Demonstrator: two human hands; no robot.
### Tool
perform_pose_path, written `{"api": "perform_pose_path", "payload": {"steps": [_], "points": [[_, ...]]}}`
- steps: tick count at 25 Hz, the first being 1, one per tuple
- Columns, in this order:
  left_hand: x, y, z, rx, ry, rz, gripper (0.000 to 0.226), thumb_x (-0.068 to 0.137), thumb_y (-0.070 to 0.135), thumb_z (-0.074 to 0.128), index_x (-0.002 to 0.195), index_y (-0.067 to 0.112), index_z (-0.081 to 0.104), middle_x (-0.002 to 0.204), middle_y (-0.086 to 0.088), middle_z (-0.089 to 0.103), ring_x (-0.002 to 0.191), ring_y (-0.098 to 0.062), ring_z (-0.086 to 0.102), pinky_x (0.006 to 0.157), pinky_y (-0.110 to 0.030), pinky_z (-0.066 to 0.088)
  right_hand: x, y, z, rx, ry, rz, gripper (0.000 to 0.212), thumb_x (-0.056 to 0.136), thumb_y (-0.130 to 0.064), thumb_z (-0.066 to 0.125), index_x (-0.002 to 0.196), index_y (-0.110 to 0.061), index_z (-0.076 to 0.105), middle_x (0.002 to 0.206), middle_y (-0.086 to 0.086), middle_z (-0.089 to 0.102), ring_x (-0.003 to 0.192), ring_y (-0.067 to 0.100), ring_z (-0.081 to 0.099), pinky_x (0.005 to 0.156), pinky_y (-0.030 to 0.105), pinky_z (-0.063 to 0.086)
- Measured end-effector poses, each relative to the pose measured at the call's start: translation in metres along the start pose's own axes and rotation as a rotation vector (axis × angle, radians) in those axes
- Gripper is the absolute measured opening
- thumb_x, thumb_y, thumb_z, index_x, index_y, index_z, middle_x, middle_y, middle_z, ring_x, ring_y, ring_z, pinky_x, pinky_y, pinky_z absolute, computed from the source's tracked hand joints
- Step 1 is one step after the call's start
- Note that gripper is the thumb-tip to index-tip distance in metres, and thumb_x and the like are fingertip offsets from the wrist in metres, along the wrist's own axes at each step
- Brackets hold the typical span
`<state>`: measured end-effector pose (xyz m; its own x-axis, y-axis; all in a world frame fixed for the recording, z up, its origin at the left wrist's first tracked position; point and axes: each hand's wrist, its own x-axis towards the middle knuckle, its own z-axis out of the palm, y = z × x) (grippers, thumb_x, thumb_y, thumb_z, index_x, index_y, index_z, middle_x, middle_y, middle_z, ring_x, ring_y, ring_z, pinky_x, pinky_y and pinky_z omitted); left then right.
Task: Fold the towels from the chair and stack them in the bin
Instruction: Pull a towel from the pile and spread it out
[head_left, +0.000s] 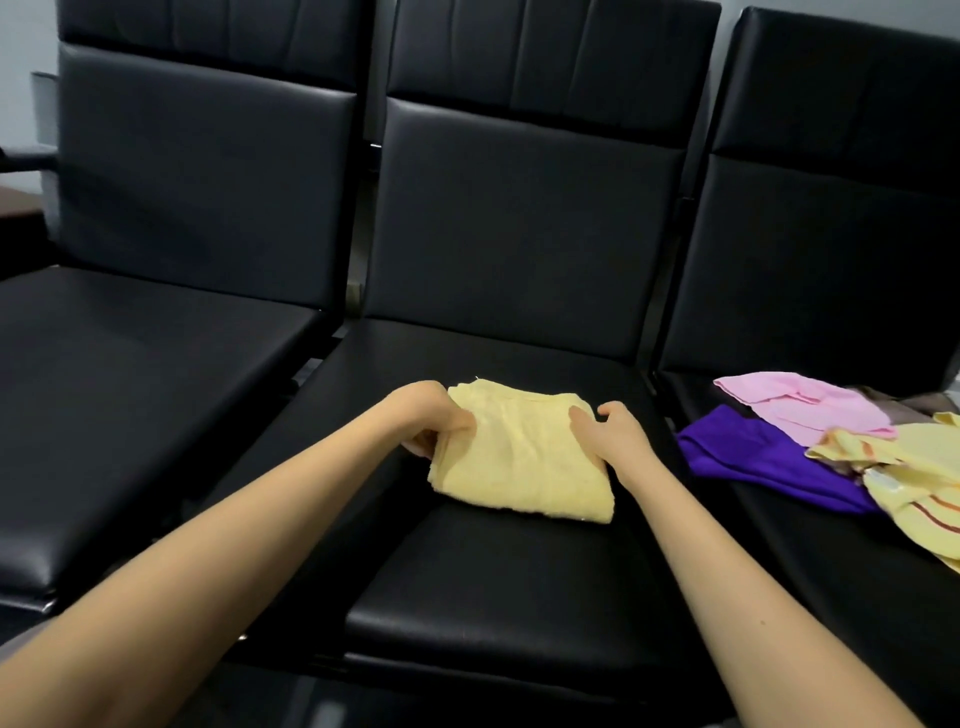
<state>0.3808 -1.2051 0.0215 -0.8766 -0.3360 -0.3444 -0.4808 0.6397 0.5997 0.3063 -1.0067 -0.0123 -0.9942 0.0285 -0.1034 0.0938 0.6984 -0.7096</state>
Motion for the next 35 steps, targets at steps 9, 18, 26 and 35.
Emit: {"api": "perform_pose_path", "payload": {"steps": [9, 18, 26, 35], "points": [[0.033, -0.008, 0.032, -0.470, 0.532, 0.310, 0.008, 0.082, 0.020, 0.061, 0.088, 0.022, 0.065, 0.085, 0.008, 0.064, 0.084, -0.013, 0.060, 0.064, -0.024, 0.044, 0.007, 0.004, 0.009, 0.157, 0.219, -0.220, 0.008, 0.091, -0.024, 0.052, 0.095, -0.018, 0.058, 0.104, 0.007, 0.058, 0.082, 0.017, 0.053, 0.060, 0.025, 0.036], [0.037, 0.022, 0.037, 0.049, 0.300, 0.020, 0.045, 0.096, 0.030, 0.043, 0.133, 0.005, 0.039, 0.138, -0.015, 0.039, 0.127, -0.032, 0.037, 0.098, -0.039, 0.037, 0.010, -0.003, 0.003, -0.030, 0.058, 0.009, 0.047, 0.095, -0.025, 0.043, 0.135, -0.002, 0.035, 0.134, 0.014, 0.044, 0.116, 0.029, 0.049, 0.083, 0.035, 0.042], [0.016, 0.027, 0.019, -0.152, 0.034, -0.060, 0.048, 0.088, 0.024, 0.062, 0.130, 0.005, 0.045, 0.124, -0.011, 0.054, 0.110, -0.025, 0.054, 0.086, -0.033, 0.045, -0.002, -0.008, -0.007, 0.092, -0.128, 0.167, 0.046, 0.085, -0.023, 0.063, 0.123, -0.005, 0.044, 0.112, 0.011, 0.056, 0.101, 0.023, 0.058, 0.082, 0.032, 0.048], [-0.007, 0.035, 0.052, -0.352, 0.264, 0.488, 0.013, 0.090, 0.026, 0.046, 0.086, 0.015, 0.052, 0.085, 0.001, 0.061, 0.081, -0.017, 0.056, 0.074, -0.033, 0.044, -0.035, 0.001, -0.015, 0.202, 0.142, -0.185, 0.023, 0.097, -0.028, 0.042, 0.114, -0.012, 0.046, 0.105, 0.004, 0.056, 0.098, 0.024, 0.053, 0.075, 0.031, 0.036]]}}
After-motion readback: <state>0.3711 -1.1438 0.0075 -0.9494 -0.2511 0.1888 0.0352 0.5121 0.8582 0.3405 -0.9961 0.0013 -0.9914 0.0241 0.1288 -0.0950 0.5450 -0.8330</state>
